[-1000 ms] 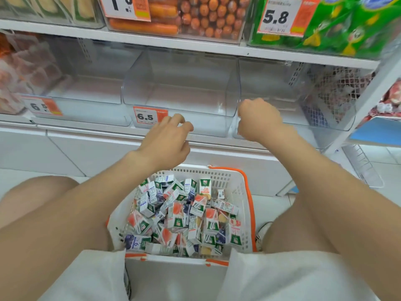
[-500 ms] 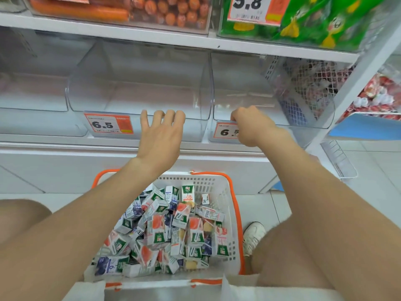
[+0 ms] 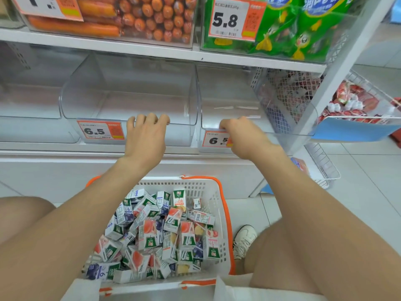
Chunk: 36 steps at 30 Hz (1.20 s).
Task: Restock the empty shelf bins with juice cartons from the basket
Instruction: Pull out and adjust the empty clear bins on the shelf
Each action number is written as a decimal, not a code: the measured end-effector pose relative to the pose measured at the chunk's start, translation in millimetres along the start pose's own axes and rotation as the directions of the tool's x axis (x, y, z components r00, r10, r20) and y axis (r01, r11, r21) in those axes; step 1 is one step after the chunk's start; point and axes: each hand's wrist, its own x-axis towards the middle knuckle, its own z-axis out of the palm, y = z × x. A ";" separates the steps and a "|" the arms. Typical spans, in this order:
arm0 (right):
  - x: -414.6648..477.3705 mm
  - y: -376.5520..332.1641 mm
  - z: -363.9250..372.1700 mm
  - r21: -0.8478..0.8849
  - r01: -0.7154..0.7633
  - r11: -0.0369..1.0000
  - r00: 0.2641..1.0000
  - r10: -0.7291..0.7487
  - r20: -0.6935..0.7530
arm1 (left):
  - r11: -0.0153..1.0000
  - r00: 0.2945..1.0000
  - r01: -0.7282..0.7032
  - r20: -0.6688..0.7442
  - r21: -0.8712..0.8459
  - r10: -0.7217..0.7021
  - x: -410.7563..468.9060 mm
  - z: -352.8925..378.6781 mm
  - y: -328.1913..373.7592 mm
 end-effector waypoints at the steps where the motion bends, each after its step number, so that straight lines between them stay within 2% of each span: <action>1: -4.2 -2.3 2.2 0.002 0.001 1.000 1.000 -0.001 0.014 | 1.000 1.000 -0.009 0.008 -0.003 0.009 -1.3 -0.4 -0.2; 8: -16.0 -26.6 2.9 -0.115 -0.020 0.993 0.998 0.026 0.050 | 0.995 0.997 -0.063 0.040 -0.074 0.066 -7.3 -11.7 -21.3; 9: -17.9 -35.6 -2.0 -0.117 -0.047 0.992 0.999 0.046 -0.017 | 0.997 0.998 -0.045 0.032 -0.069 0.048 -9.4 -14.0 -26.4; 11: -18.4 -59.9 -10.8 -0.044 -0.068 0.997 0.965 0.055 -0.255 | 0.998 1.000 0.008 0.010 -0.056 -0.007 -13.4 -18.0 -39.2; 13: -13.9 -88.7 -13.2 0.055 0.038 0.998 0.904 -0.011 -0.427 | 0.997 0.997 0.070 -0.003 -0.037 -0.071 -15.7 -22.2 -54.1; 14: -9.7 -102.5 -11.4 0.074 0.121 0.990 0.890 -0.075 -0.450 | 0.995 0.995 0.097 -0.003 -0.026 -0.097 -15.7 -24.1 -61.6; 16: 2.7 -126.3 -1.7 0.036 0.240 0.970 0.892 -0.205 -0.404 | 0.991 0.991 0.132 0.007 -0.004 -0.132 -15.4 -26.3 -76.0; 19: 29.1 -152.5 16.2 -0.050 0.266 0.963 0.914 -0.269 -0.305 | 0.989 0.989 0.145 0.022 0.040 -0.146 -16.9 -24.6 -96.4; 22: 51.9 -168.7 23.1 -0.067 0.221 0.973 0.937 -0.231 -0.262 | 0.990 0.991 0.109 0.063 0.084 -0.114 -14.4 -20.1 -112.8; 25: 64.8 -171.9 22.6 -0.026 0.178 0.984 0.955 -0.179 -0.236 | 0.997 0.996 0.062 0.068 0.046 -0.065 -7.9 -16.1 -123.7; 28: 69.4 -172.0 20.2 0.046 0.145 0.988 0.964 -0.130 -0.234 | 0.999 0.999 0.031 0.018 0.022 -0.031 -4.3 -13.1 -127.8; 33: 64.2 -173.8 4.3 0.135 0.091 0.987 0.961 -0.051 -0.272 | 0.999 0.989 -0.028 -0.142 0.042 0.034 -6.1 -17.0 -132.0; 36: 51.6 -182.1 1.7 0.091 0.089 0.992 0.975 -0.068 -0.213 | 0.998 0.986 -0.054 -0.155 0.024 0.057 -20.7 -13.6 -136.4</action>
